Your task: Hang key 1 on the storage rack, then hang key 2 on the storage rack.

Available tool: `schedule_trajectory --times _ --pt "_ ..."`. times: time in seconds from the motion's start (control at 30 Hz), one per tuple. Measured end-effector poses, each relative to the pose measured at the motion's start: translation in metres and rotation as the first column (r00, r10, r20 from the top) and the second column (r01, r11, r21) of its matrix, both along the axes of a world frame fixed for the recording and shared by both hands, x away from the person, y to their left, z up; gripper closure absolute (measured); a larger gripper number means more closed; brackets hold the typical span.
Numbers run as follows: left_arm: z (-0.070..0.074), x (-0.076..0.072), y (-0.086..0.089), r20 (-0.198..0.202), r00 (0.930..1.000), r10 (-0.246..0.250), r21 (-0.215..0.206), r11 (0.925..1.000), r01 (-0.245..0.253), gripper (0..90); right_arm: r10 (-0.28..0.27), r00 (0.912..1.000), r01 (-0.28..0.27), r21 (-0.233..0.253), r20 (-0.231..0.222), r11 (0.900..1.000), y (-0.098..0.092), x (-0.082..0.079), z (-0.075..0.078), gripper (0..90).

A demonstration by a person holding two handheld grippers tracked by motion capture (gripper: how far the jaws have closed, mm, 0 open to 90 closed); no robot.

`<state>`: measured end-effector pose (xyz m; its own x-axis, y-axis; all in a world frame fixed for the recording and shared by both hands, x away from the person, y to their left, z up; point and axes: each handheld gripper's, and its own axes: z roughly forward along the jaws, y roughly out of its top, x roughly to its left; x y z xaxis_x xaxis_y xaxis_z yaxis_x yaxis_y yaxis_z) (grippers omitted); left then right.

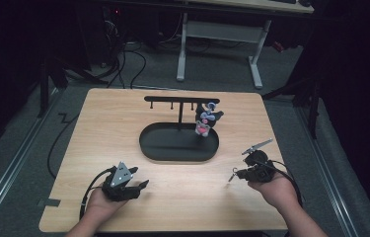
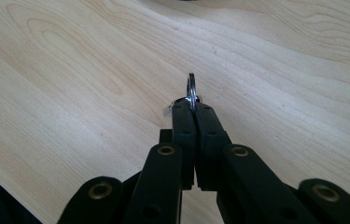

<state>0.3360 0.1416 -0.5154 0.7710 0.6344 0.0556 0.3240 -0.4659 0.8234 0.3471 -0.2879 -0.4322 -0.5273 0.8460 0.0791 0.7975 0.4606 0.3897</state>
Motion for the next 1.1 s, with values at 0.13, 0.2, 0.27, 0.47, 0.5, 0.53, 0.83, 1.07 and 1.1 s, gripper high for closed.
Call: schedule_trajectory --times 0.13,0.2,0.27,0.47,0.5,0.53,0.83,1.07,1.1 --pt "0.000 0.000 -0.001 0.003 1.0000 -0.003 0.001 1.0000 0.003 38.9 -0.002 1.0000 0.002 0.000 0.001 1.000 0.000 0.001 0.001 89.0" --pt "0.000 -0.001 0.000 0.005 1.0000 -0.002 0.005 1.0000 0.002 38.9 -0.006 1.0000 0.006 0.000 0.001 1.000 0.000 0.002 0.001 89.1" --pt "0.000 -0.002 0.000 0.007 1.0000 0.000 0.001 1.0000 0.000 38.9 -0.004 1.0000 0.004 0.001 0.004 1.000 -0.001 0.002 0.000 89.1" --pt "0.000 -0.002 -0.002 0.007 1.0000 -0.005 0.003 1.0000 0.005 38.9 0.010 0.9998 -0.010 0.011 0.017 1.000 0.003 0.004 0.004 89.1" --pt "-0.001 -0.001 -0.002 0.001 1.0000 -0.006 0.002 1.0000 0.006 38.9 0.009 0.9998 -0.010 0.017 0.017 1.000 0.004 0.004 0.005 89.0" --pt "-0.001 -0.002 -0.001 -0.001 1.0000 -0.006 0.000 1.0000 0.006 38.9 0.009 0.9998 -0.010 0.021 0.017 1.000 0.005 0.005 0.005 89.1" --pt "0.002 -0.008 -0.002 0.014 0.9999 0.003 0.007 1.0000 -0.003 38.9 0.049 0.9983 -0.050 0.007 0.030 0.999 0.017 0.010 0.011 89.0" --pt "0.000 -0.006 0.000 0.006 0.9999 0.009 0.013 0.9999 -0.009 38.8 0.059 0.9977 -0.059 0.019 0.033 0.998 0.024 0.016 0.017 89.0" --pt "0.001 -0.007 0.000 0.006 0.9999 0.009 0.011 0.9999 -0.009 38.8 0.065 0.9972 -0.066 0.017 0.037 0.998 0.025 0.018 0.018 89.0"
